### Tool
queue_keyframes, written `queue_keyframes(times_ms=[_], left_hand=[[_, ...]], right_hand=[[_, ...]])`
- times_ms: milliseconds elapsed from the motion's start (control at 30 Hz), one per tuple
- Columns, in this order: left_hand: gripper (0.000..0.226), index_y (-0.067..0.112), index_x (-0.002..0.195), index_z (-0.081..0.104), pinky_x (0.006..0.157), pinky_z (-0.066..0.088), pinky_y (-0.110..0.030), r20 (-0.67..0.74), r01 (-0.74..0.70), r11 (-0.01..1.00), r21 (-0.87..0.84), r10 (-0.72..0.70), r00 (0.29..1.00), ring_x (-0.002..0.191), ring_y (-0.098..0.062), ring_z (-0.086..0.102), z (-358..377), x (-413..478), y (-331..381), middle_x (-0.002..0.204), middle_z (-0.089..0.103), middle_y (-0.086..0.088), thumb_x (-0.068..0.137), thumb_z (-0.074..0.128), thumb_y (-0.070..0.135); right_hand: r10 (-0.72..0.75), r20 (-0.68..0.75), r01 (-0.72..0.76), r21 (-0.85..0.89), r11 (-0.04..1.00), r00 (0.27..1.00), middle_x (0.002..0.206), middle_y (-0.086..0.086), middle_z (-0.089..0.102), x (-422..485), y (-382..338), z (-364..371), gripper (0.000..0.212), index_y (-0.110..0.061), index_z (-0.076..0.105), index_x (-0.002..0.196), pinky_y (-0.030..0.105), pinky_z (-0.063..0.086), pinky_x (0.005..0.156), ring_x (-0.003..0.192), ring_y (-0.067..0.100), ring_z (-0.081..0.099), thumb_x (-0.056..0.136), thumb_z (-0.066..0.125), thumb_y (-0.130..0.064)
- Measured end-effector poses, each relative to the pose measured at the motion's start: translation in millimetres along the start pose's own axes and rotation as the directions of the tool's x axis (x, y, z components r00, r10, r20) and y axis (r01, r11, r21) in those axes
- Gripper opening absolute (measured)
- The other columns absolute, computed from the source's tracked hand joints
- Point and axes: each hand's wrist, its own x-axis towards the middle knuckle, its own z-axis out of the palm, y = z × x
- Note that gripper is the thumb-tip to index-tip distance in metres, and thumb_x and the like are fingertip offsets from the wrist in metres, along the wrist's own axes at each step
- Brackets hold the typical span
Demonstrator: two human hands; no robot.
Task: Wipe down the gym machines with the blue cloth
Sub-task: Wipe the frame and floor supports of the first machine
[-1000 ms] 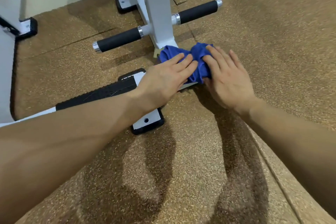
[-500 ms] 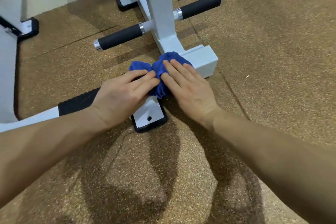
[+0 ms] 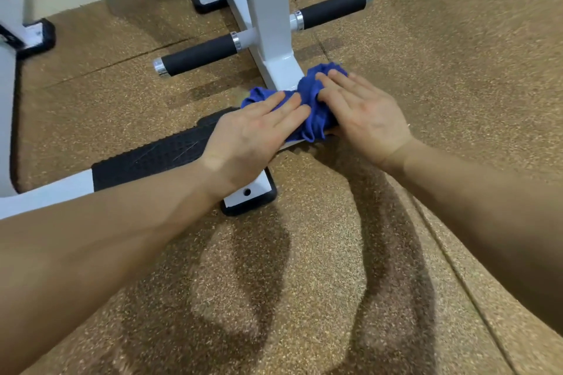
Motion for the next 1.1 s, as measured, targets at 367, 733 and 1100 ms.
queue_keyframes(times_ms=[367, 733, 1100], left_hand=[[0.023, 0.033, 0.114, 0.063, 0.07, 0.052, -0.038, 0.188, 0.21, 0.968, -0.137, -0.183, 0.965, 0.093, -0.021, 0.068, -63, -10, -27, 0.104, 0.071, 0.011, 0.091, 0.064, 0.03], [0.021, 0.036, 0.117, 0.06, 0.077, 0.051, -0.038, 0.169, 0.336, 0.917, -0.213, -0.304, 0.937, 0.095, -0.016, 0.063, -137, 5, -38, 0.106, 0.07, 0.013, 0.097, 0.059, 0.03], [0.013, 0.035, 0.094, 0.071, 0.073, 0.047, -0.021, 0.142, 0.37, 0.845, -0.385, -0.342, 0.929, 0.083, 0.003, 0.062, -259, 46, -51, 0.087, 0.069, 0.022, 0.094, 0.064, 0.024]], right_hand=[[0.005, 0.082, -0.016, 0.136, 0.991, 0.997, 0.095, 0.01, 0.065, 33, -46, -17, 0.025, -0.009, 0.064, 0.105, 0.043, 0.047, 0.062, 0.08, 0.034, 0.054, 0.081, 0.069, -0.01], [0.331, 0.334, -0.46, 0.462, 0.759, 0.882, 0.093, -0.001, 0.067, 61, -36, -99, 0.031, -0.028, 0.047, 0.106, 0.042, 0.049, 0.072, 0.085, 0.026, 0.061, 0.089, 0.071, -0.035], [0.29, 0.437, -0.516, 0.599, 0.612, 0.851, 0.138, -0.007, 0.053, 125, -24, -214, 0.072, -0.042, 0.038, 0.147, 0.037, 0.051, 0.1, 0.119, 0.011, 0.055, 0.085, 0.074, -0.04]])
